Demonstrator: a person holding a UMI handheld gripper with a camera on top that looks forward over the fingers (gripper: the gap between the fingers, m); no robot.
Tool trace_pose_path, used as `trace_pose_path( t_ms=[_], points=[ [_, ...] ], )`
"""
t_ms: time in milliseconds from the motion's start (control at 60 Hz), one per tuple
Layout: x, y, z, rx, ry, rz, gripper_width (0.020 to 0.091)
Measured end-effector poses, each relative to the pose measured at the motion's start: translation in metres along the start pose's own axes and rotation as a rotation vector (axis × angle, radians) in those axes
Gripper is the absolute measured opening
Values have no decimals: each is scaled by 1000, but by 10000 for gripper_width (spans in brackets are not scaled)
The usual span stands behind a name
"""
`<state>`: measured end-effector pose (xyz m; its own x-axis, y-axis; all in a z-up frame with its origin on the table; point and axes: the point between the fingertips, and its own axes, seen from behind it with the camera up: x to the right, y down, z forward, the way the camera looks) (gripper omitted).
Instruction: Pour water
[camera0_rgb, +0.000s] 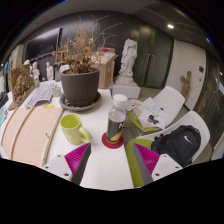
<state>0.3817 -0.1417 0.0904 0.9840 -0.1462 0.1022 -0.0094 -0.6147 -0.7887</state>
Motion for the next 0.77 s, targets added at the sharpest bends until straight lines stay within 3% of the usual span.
trace_pose_path(
  t_ms=[150, 317, 767],
  points=[
    [-43, 20, -86, -28, 6, -4, 857],
    [-95, 28, -148, -9, 14, -28, 856],
    [-135, 28, -188, 24, 68, -45, 856]
  ],
)
